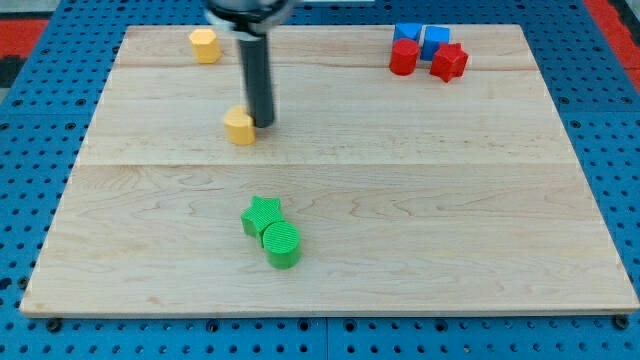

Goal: Slide the yellow heart towards the top left side of the board

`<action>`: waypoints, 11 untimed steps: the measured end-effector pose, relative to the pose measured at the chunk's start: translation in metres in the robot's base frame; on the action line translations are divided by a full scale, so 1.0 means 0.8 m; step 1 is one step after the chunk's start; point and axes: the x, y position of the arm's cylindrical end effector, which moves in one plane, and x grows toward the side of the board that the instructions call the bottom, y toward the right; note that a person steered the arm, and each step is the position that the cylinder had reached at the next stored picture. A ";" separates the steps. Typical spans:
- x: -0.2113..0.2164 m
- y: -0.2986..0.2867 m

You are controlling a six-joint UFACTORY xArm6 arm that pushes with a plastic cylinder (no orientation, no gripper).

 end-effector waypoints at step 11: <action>-0.124 0.053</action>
